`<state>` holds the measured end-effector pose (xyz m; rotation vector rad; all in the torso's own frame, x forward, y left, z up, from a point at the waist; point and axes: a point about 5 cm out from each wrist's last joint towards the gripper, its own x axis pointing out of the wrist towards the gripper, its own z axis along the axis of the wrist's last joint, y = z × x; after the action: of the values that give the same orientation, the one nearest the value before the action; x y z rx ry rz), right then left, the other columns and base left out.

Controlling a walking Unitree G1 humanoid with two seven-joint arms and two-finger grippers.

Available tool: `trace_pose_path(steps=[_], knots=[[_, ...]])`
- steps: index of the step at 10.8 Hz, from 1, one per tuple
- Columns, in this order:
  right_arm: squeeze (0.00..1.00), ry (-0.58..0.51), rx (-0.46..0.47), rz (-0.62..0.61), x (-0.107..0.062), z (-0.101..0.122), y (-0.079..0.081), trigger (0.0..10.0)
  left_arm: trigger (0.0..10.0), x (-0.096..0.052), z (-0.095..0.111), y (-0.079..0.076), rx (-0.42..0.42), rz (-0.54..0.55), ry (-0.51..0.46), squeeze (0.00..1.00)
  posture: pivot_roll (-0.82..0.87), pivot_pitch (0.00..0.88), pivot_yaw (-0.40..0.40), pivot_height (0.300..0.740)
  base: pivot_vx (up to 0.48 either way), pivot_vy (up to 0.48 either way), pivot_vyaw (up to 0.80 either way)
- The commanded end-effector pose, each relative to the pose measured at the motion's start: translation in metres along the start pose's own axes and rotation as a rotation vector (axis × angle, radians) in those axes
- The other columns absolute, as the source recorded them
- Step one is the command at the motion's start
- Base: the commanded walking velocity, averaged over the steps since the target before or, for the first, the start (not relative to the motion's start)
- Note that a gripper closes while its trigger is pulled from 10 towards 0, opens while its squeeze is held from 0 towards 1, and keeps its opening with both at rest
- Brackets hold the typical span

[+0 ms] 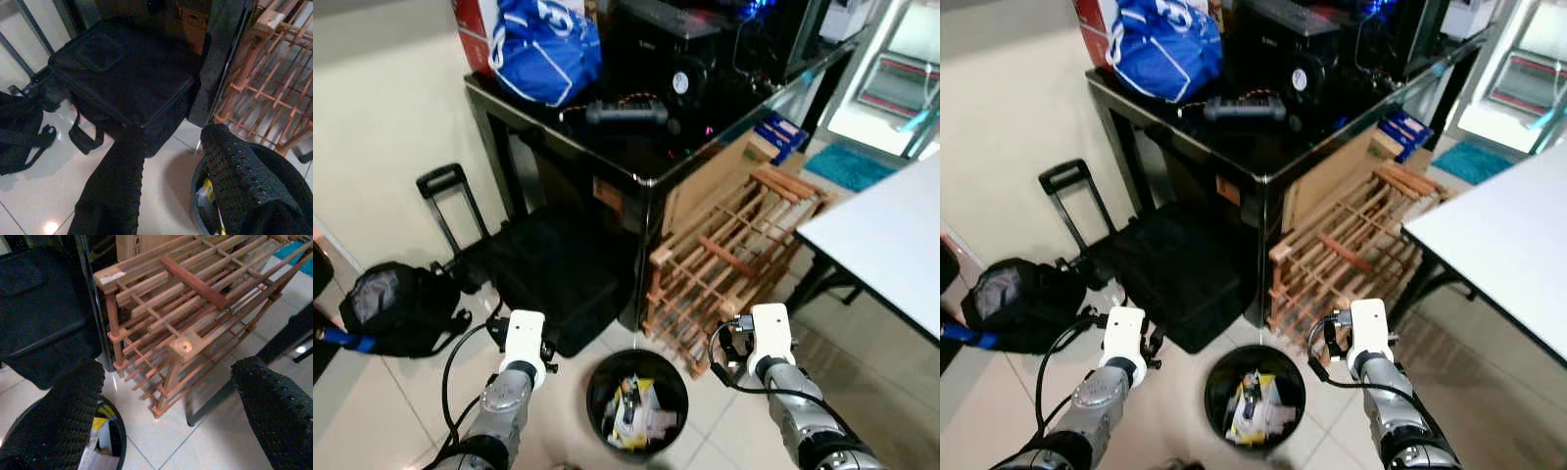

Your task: Picking trash to rubbish bin

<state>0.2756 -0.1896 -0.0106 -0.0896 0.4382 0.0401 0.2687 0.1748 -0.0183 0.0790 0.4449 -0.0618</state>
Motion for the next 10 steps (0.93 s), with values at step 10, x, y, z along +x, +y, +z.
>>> trace_pose_path(steps=[10], knots=[[0.00,0.019,-0.008,0.021,0.0012,-0.0006,0.0051,10.0,10.0,-0.0003,0.0001,0.0010,0.000,0.003,-0.002,0.00,-0.05,0.026,0.017,0.740,-0.226,0.000,0.00]])
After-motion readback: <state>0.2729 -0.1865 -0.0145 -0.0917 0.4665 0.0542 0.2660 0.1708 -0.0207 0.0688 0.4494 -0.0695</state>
